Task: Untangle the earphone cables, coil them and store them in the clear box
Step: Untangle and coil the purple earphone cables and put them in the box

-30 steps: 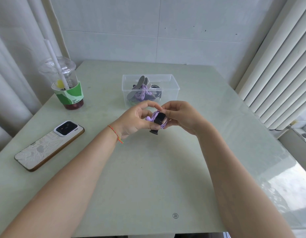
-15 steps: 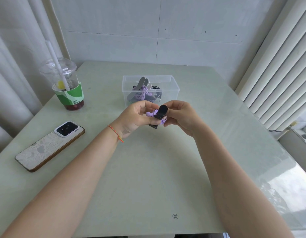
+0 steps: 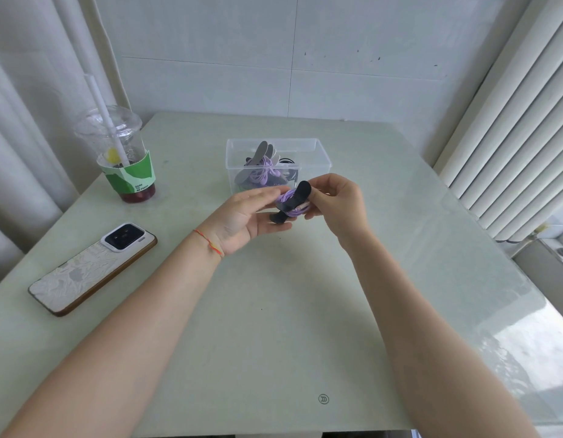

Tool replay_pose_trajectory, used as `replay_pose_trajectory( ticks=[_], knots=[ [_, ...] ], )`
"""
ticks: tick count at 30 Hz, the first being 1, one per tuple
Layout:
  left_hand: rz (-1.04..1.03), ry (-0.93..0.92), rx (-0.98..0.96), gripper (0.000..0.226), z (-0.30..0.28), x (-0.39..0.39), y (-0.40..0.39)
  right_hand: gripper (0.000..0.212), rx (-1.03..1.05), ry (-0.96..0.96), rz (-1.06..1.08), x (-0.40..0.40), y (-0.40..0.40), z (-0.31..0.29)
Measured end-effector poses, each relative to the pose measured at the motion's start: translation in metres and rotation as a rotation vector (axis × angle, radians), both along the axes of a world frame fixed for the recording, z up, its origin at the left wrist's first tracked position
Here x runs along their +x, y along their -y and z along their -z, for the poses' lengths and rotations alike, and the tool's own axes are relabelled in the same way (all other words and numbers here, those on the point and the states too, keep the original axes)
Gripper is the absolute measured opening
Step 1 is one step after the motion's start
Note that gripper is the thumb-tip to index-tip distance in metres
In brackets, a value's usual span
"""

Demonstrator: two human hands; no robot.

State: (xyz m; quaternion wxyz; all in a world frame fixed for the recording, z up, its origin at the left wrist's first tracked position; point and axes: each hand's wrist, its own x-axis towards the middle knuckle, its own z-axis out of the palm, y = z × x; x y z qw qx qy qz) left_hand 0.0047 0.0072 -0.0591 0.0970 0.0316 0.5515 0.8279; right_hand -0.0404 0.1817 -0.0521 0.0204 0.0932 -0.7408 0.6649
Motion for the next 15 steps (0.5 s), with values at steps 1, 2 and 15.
replay_pose_trajectory(
  ticks=[1,2,15],
  knots=[
    [-0.014,-0.022,0.001,0.025,0.0016,-0.0003,-0.0015,0.005,-0.007,-0.012,0.019,0.0005,0.0014,0.0002],
    [-0.023,-0.043,0.004,0.028,0.0028,-0.0003,-0.0025,0.005,-0.017,-0.020,0.038,0.0014,0.0026,0.0003],
    [-0.303,-0.081,0.011,0.017,0.0043,-0.0038,-0.0039,0.015,-0.007,0.056,0.083,0.0065,0.0075,-0.0009]
  ],
)
